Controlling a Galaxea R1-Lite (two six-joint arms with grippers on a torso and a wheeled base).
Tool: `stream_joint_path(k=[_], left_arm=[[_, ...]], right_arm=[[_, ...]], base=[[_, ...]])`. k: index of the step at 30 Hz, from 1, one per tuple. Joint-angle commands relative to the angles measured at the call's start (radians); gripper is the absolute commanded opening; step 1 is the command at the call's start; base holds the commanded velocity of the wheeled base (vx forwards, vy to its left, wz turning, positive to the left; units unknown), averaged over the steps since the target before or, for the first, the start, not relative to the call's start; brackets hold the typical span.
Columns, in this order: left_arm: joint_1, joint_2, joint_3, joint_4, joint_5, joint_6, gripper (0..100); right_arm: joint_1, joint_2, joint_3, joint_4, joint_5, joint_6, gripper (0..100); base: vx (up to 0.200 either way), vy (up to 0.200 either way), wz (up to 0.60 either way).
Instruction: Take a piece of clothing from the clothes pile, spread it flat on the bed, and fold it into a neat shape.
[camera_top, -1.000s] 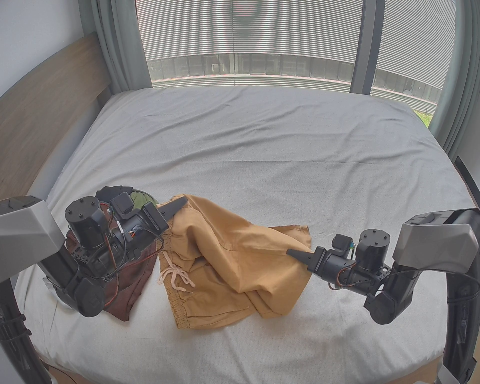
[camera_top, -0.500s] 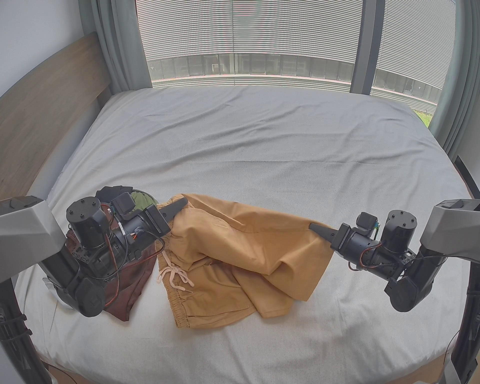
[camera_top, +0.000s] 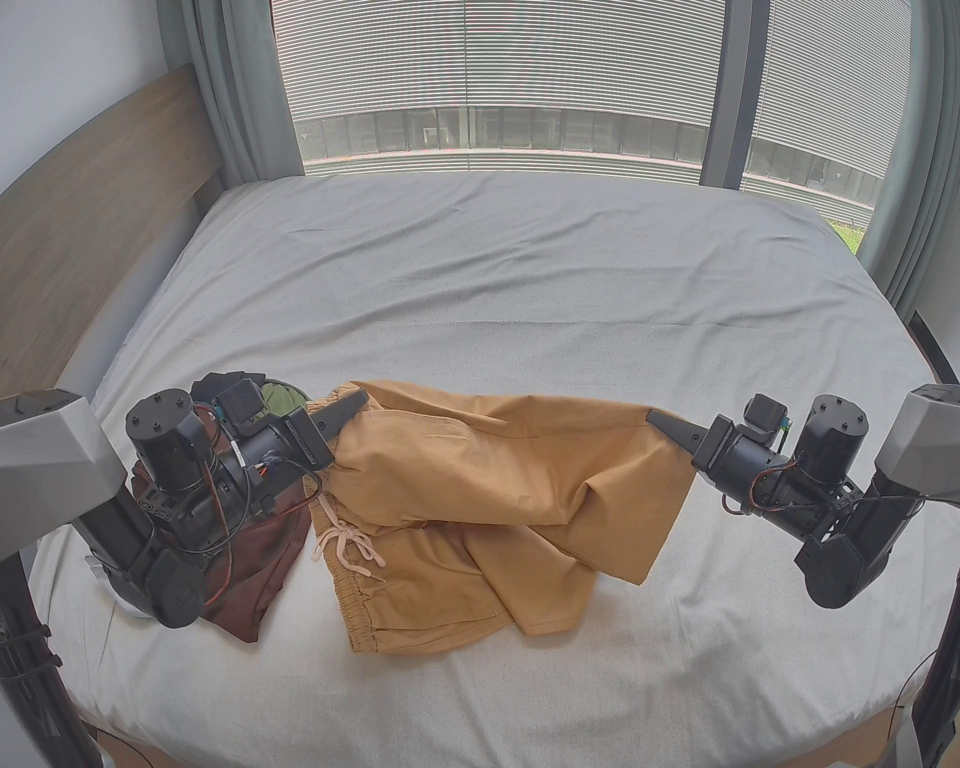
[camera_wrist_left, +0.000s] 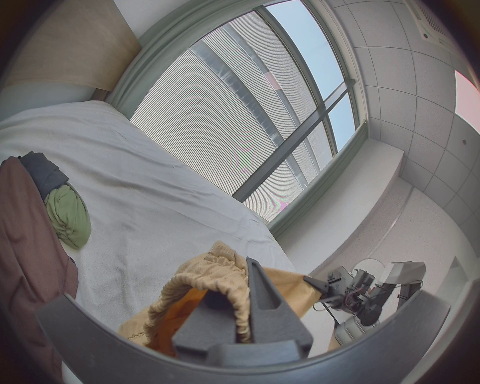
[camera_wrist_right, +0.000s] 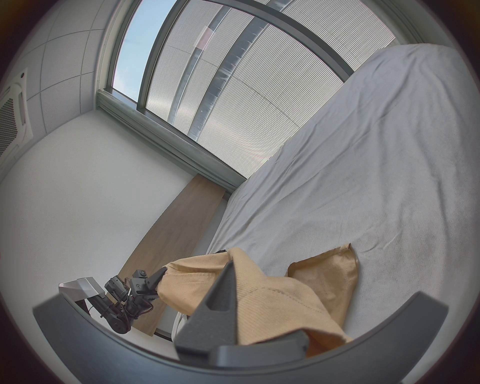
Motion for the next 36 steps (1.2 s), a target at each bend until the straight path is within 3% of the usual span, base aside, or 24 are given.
stream_joint_path(k=[1,17,36], left_arm=[[0.022,-0.005,0.021,0.0,-0.032,0.002,0],[0.054,-0.043,0.021,0.0,-0.065,0.002,0],[0.067,-0.095,0.013,0.0,-0.091,-0.024,0]], right_arm=[[-0.018,-0.018,-0.001,-0.001,0.006,-0.01,0],[-0.095,-0.096,-0.001,0.001,0.078,-0.008,0],[-0.148,-0.182,-0.003,0.001,0.104,-0.01,0]], base=[[0.0,0.0,0.0],[0.0,0.0,0.0],[0.0,0.0,0.0]])
